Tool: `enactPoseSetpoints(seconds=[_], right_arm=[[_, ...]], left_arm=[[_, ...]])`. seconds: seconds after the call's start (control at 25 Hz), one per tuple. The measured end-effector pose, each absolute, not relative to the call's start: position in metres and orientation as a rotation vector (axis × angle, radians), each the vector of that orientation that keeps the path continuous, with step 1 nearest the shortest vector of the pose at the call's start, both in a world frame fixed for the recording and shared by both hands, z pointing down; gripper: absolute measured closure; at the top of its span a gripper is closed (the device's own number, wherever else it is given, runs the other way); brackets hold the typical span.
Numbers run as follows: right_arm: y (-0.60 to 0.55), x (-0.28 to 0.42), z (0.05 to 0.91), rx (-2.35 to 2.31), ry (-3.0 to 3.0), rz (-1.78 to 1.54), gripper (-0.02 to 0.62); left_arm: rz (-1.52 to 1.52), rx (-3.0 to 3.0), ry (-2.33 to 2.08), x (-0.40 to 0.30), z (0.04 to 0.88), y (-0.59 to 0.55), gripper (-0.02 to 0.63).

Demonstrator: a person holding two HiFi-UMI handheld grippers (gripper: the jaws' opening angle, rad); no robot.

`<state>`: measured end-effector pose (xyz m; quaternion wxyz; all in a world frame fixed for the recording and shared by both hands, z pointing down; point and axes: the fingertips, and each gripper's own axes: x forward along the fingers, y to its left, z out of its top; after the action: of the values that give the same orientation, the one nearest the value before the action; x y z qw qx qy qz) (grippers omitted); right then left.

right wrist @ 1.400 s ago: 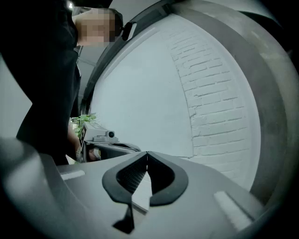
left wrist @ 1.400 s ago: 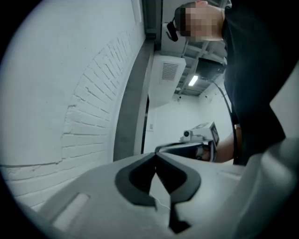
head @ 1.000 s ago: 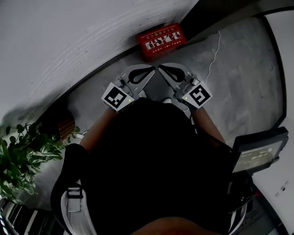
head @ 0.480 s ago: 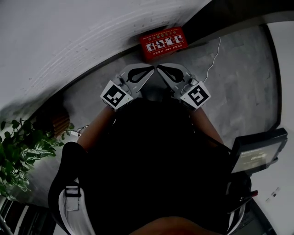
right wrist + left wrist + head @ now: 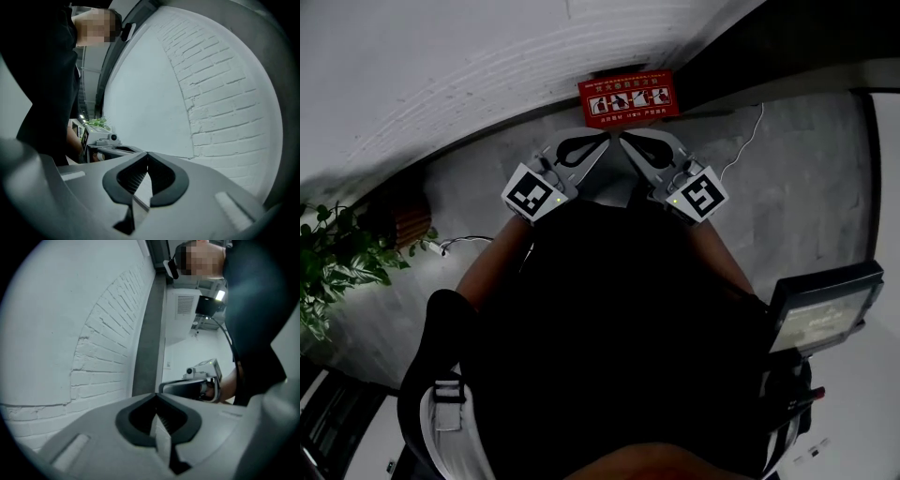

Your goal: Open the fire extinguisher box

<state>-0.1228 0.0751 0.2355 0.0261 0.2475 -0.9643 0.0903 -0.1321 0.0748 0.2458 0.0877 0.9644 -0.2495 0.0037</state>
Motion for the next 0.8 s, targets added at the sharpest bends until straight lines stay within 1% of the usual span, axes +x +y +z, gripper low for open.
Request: enactPoseSetpoints(seconds=[0.24, 0.4, 0.56, 0.8], right_arm=[[0.057, -0.043, 0.224, 0.507, -3.047, 0.317, 0.588], [0.054, -0.006, 0.219, 0.363, -3.072, 0.334, 0.588], [0.054, 0.009, 0.215, 0.265, -3.09, 0.335, 0.588], [0.05, 0.009, 0.209, 0.208, -3.127, 0.303, 0.588]], left_arm=[[0.036, 2.773, -0.96, -0.046, 0.233, 0.06, 0.606], [0.03, 2.717, -1.108, -0.013, 0.223, 0.056, 0.606], [0.053, 2.689, -1.189, 0.0, 0.219, 0.056, 0.606], [0.037, 2.692, -1.227, 0.007, 0.217, 0.05, 0.606]])
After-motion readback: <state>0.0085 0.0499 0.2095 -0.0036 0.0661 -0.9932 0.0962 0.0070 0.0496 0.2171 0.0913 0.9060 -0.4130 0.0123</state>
